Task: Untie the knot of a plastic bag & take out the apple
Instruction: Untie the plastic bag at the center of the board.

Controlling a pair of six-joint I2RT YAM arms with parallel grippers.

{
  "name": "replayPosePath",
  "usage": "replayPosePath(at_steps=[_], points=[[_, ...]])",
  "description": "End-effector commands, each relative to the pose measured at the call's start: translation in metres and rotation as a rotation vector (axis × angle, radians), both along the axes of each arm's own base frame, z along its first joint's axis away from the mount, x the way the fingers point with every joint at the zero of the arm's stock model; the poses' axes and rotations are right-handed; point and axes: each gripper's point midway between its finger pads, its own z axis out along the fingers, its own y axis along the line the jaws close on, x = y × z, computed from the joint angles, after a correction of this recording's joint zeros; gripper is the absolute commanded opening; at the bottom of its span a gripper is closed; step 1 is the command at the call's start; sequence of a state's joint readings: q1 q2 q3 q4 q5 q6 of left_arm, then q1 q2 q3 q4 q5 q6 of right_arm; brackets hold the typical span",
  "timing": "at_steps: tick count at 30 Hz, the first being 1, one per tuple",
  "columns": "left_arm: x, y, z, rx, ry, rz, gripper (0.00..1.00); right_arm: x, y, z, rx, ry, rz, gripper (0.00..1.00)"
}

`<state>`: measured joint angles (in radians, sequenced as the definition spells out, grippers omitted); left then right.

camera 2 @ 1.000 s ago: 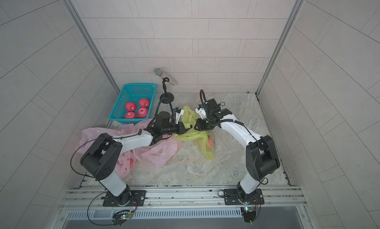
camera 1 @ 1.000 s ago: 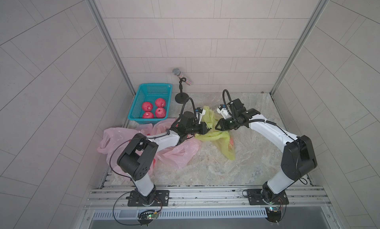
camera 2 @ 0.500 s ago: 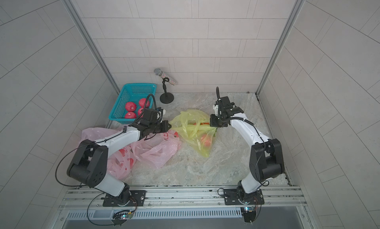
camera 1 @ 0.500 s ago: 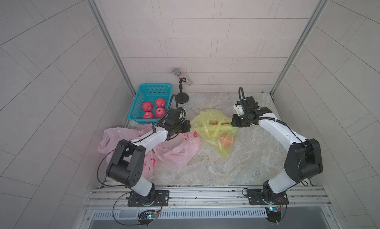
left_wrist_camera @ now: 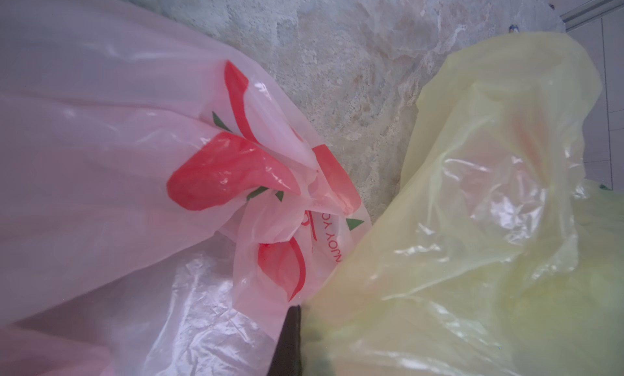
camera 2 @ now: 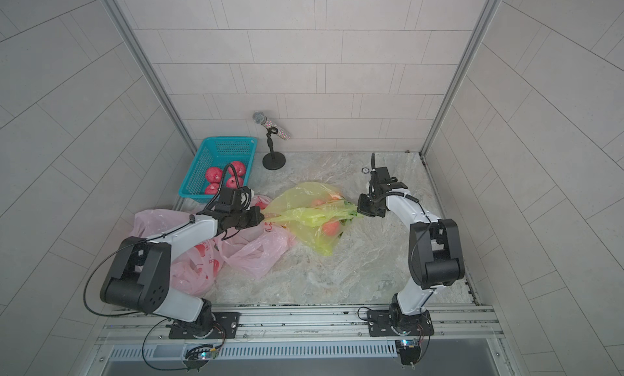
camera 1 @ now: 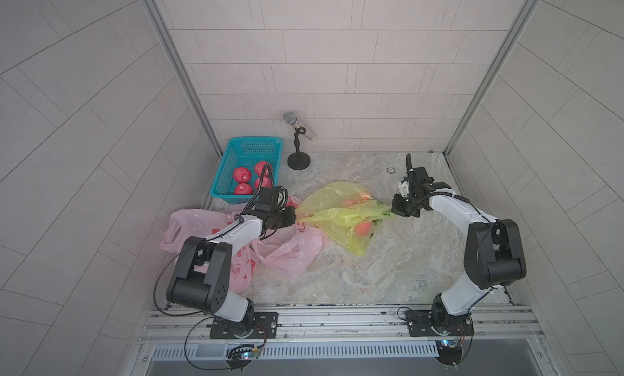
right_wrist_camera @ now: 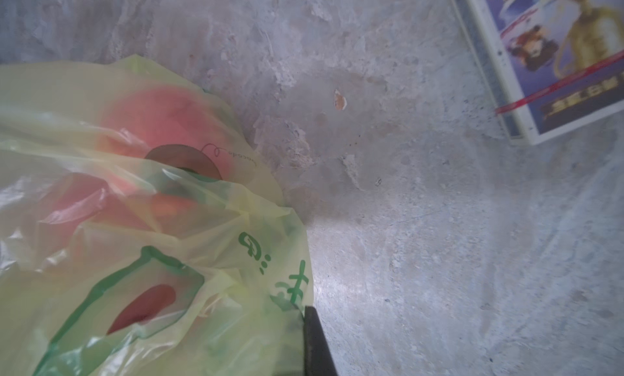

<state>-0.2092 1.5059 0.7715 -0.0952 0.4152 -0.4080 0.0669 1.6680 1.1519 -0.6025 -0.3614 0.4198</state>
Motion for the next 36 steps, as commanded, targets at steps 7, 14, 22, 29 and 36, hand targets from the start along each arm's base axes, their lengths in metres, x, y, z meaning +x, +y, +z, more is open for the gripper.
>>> replayPosePath(at_steps=[7, 14, 22, 29, 36], points=[[-0.002, -0.039, 0.033, -0.055, -0.161, -0.144, 0.12, 0.01, 0.019, 0.003, -0.021, -0.02, 0.065, 0.03], [-0.009, -0.049, 0.093, -0.054, -0.301, -0.214, 0.52, 0.006, 0.037, 0.048, -0.058, -0.101, 0.139, 0.47], [-0.029, -0.064, 0.132, 0.011, -0.425, -0.34, 0.65, 0.0, 0.047, 0.097, -0.1, -0.192, 0.199, 0.79], [-0.027, -0.088, 0.154, 0.111, -0.48, -0.465, 0.65, -0.018, 0.063, 0.134, -0.163, -0.278, 0.286, 1.0], [-0.016, -0.112, 0.196, 0.136, -0.589, -0.536, 0.62, -0.029, 0.087, 0.15, -0.156, -0.361, 0.36, 0.9]])
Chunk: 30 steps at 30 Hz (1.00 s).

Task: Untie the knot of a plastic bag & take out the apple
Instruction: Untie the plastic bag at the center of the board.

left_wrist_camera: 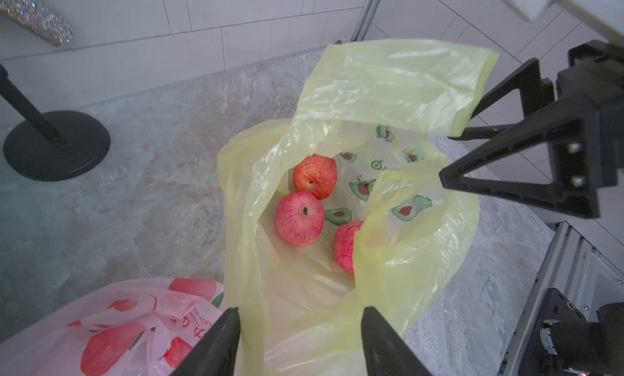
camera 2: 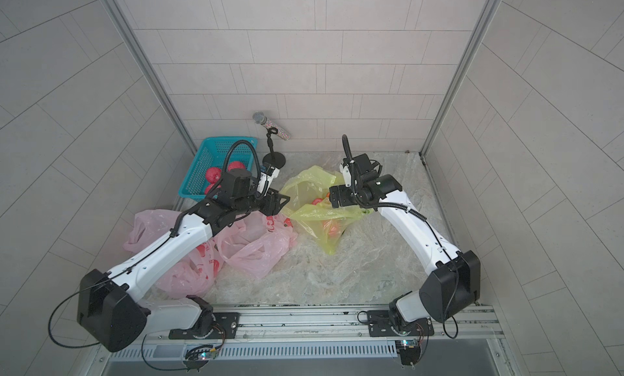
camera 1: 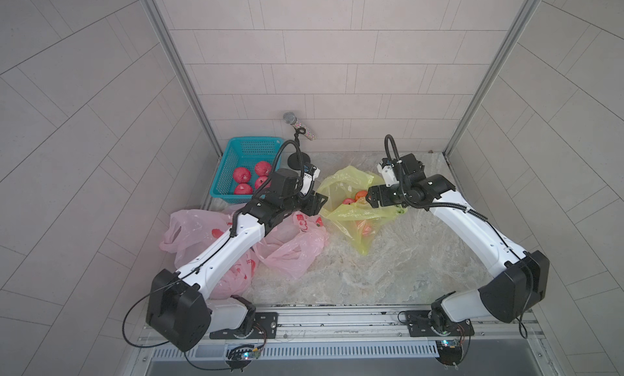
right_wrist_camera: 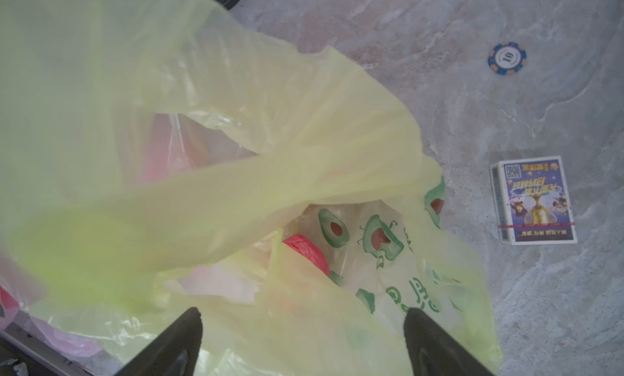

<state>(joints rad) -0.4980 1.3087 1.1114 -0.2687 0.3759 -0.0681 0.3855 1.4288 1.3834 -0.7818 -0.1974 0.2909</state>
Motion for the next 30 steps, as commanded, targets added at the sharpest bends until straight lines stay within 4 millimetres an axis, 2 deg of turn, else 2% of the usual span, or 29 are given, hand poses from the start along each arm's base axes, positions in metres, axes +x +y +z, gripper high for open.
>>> replayPosePath(at_steps=[1, 5, 8, 11, 14, 16, 18, 22, 26, 28, 30], points=[[-0.002, -0.014, 0.015, 0.053, -0.07, -0.085, 0.62, -0.005, 0.001, 0.0, -0.015, -0.006, 0.022, 0.88], [0.0, -0.031, 0.012, 0.106, -0.049, -0.135, 0.62, -0.003, 0.013, -0.021, 0.017, 0.021, 0.056, 0.81], [0.0, -0.043, 0.03, 0.044, -0.1, -0.159, 0.62, -0.005, 0.023, -0.04, 0.048, 0.068, 0.094, 0.74], [-0.006, -0.068, 0.03, 0.012, -0.056, -0.262, 0.59, -0.016, 0.027, -0.051, 0.07, 0.126, 0.113, 0.72], [-0.016, -0.095, 0.007, 0.027, 0.006, -0.356, 0.56, -0.026, 0.028, -0.053, 0.1, 0.134, 0.123, 0.72], [-0.012, -0.105, -0.015, 0.053, 0.049, -0.37, 0.56, -0.033, 0.03, -0.055, 0.11, 0.143, 0.138, 0.72], [-0.01, -0.113, -0.029, 0.085, 0.055, -0.388, 0.59, -0.039, 0.032, -0.06, 0.11, 0.155, 0.153, 0.72], [0.016, -0.115, -0.056, 0.175, 0.052, -0.325, 0.62, -0.052, 0.031, -0.072, 0.09, 0.206, 0.176, 0.74], [0.053, -0.112, -0.088, 0.276, 0.045, -0.228, 0.62, -0.067, 0.023, -0.089, 0.076, 0.251, 0.166, 0.73], [0.08, -0.1, -0.094, 0.332, 0.01, -0.104, 0.61, -0.077, 0.018, -0.098, 0.068, 0.273, 0.153, 0.73], [0.104, -0.092, -0.093, 0.314, -0.027, -0.007, 0.61, -0.084, 0.014, -0.106, 0.064, 0.295, 0.14, 0.73]])
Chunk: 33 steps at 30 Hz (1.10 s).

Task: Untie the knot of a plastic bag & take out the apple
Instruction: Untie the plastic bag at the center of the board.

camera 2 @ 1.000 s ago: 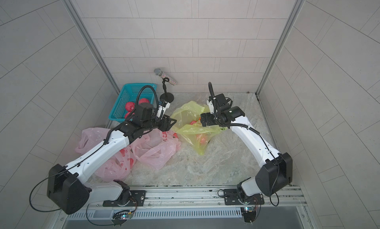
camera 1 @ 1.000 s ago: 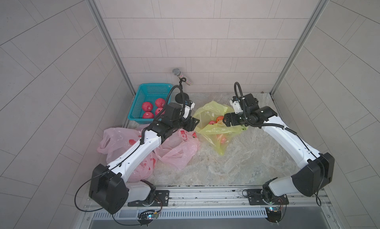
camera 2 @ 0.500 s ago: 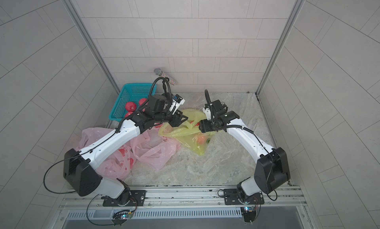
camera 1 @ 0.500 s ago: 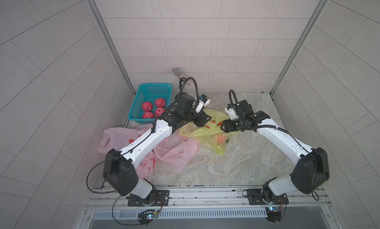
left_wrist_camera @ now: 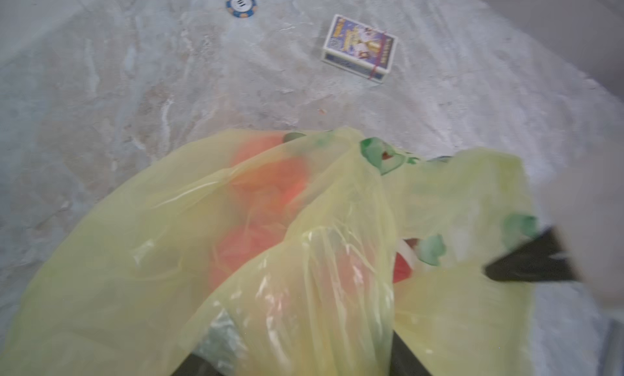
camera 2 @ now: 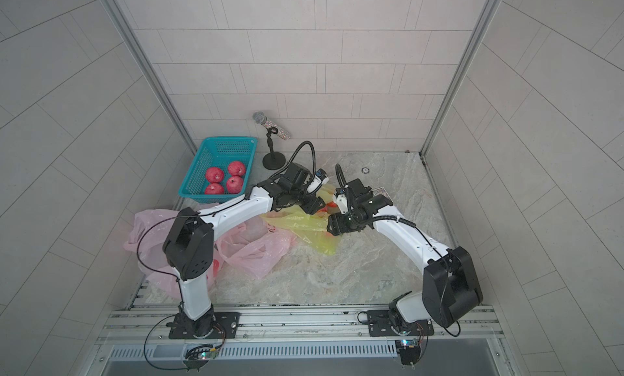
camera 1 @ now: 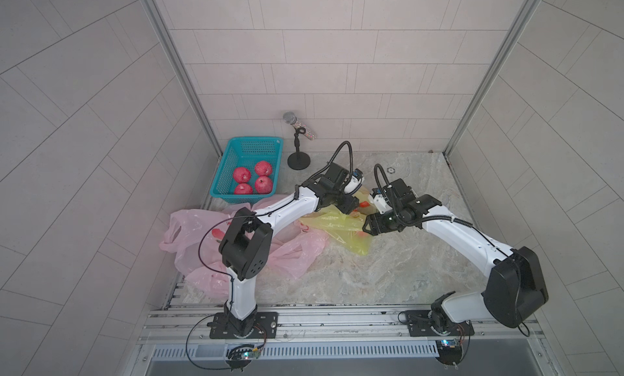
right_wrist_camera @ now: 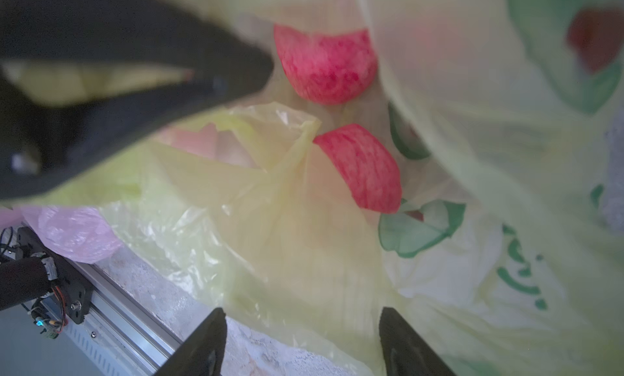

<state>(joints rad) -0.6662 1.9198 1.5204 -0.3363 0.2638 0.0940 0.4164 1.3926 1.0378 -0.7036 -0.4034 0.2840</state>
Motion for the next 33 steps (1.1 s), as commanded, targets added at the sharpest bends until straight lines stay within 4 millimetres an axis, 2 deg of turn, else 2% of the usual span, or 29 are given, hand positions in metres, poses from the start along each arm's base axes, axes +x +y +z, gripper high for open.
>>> replayPosePath(at_steps=[1, 3, 7, 13, 16, 19, 22, 23, 26, 30, 33], points=[[0.053, 0.019, 0.02, -0.007, -0.162, 0.179, 0.61, -0.015, -0.006, -0.007, -0.01, 0.025, -0.007, 0.73], [0.072, 0.021, 0.025, -0.037, -0.219, 0.224, 0.62, -0.022, -0.009, -0.017, -0.014, 0.054, -0.023, 0.71], [0.109, 0.03, 0.021, -0.055, -0.277, 0.35, 0.62, -0.033, -0.016, -0.034, -0.03, 0.104, -0.048, 0.7], [0.154, 0.058, 0.001, -0.032, -0.298, 0.548, 0.63, -0.044, -0.024, -0.052, -0.031, 0.16, -0.097, 0.68], [0.171, 0.082, -0.021, -0.001, -0.246, 0.656, 0.63, -0.049, -0.027, -0.061, -0.036, 0.185, -0.116, 0.68], [0.179, 0.108, -0.047, -0.039, -0.164, 0.744, 0.62, -0.055, -0.031, -0.07, -0.045, 0.209, -0.141, 0.68], [0.176, 0.117, -0.052, -0.063, -0.163, 0.758, 0.61, -0.057, -0.034, -0.075, -0.044, 0.209, -0.161, 0.68], [0.173, 0.114, -0.053, -0.075, -0.162, 0.738, 0.61, -0.056, -0.034, -0.071, -0.04, 0.202, -0.156, 0.68], [0.164, 0.102, -0.048, -0.143, -0.152, 0.695, 0.6, -0.045, -0.034, -0.038, -0.041, 0.114, -0.141, 0.7], [0.151, 0.084, -0.049, -0.195, -0.133, 0.646, 0.59, -0.021, -0.03, 0.03, -0.023, -0.072, -0.11, 0.71], [0.145, 0.075, -0.054, -0.211, -0.113, 0.629, 0.59, 0.0, -0.014, 0.071, 0.002, -0.195, -0.047, 0.75]])
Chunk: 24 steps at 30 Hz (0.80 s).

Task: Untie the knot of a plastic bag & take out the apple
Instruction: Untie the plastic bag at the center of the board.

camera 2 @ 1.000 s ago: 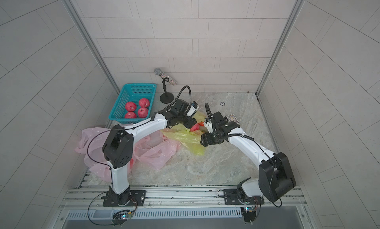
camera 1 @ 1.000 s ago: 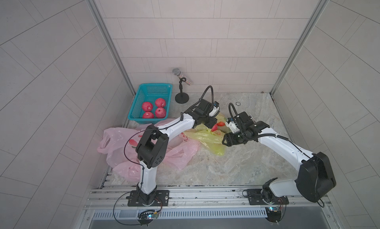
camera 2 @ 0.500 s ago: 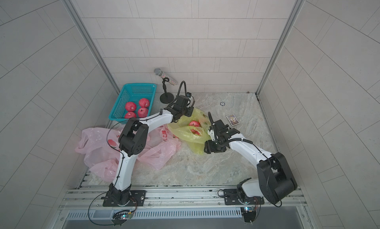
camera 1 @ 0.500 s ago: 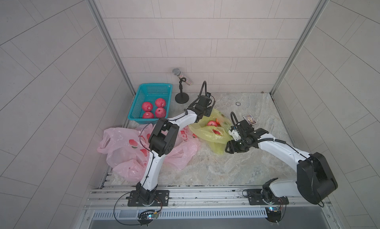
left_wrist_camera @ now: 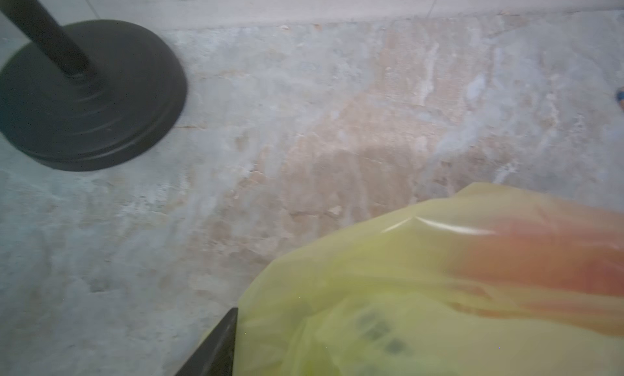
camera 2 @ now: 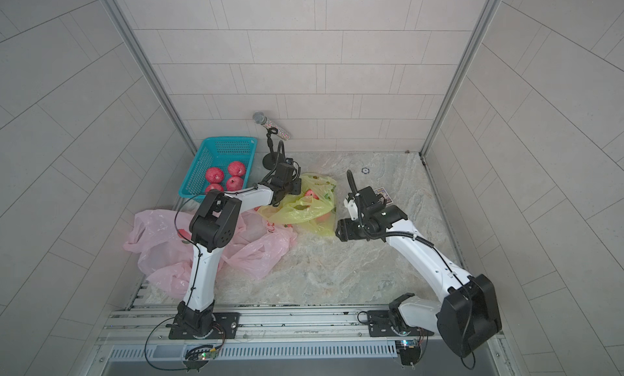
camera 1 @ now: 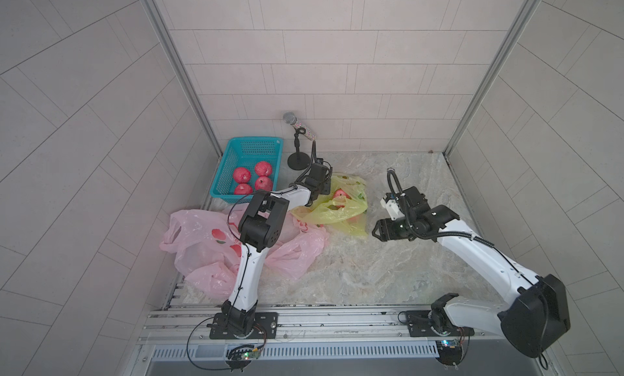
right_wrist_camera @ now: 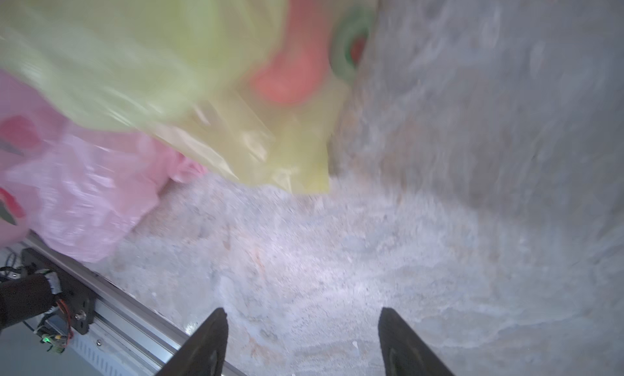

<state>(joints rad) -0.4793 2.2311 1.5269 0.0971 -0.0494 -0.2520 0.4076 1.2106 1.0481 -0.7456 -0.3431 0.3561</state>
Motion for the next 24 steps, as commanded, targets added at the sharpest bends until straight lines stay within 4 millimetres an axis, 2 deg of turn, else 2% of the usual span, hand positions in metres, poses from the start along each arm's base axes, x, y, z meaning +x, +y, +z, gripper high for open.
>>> replayPosePath(at_steps=[1, 7, 11, 14, 18, 21, 24], points=[[-0.002, -0.02, 0.036, -0.113, -0.066, -0.024, 0.59, 0.014, 0.011, 0.028, -0.029, -0.085, 0.073, 0.75], [-0.008, -0.028, 0.041, -0.174, -0.075, -0.04, 0.59, 0.074, 0.069, 0.052, 0.051, -0.217, 0.189, 0.75], [-0.011, -0.03, 0.044, -0.196, -0.077, -0.041, 0.58, 0.102, 0.106, 0.049, 0.098, -0.241, 0.268, 0.75], [-0.011, -0.03, 0.045, -0.197, -0.081, -0.041, 0.58, 0.115, 0.125, 0.025, 0.11, -0.219, 0.31, 0.76], [-0.01, -0.029, 0.046, -0.2, -0.084, -0.037, 0.58, 0.122, 0.135, -0.012, 0.081, -0.157, 0.345, 0.81], [-0.01, -0.028, 0.046, -0.201, -0.084, -0.033, 0.58, 0.123, 0.134, -0.034, 0.06, -0.108, 0.335, 0.83], [-0.007, -0.024, 0.042, -0.193, -0.078, -0.017, 0.58, 0.112, 0.123, -0.043, 0.005, -0.04, 0.319, 0.82]])
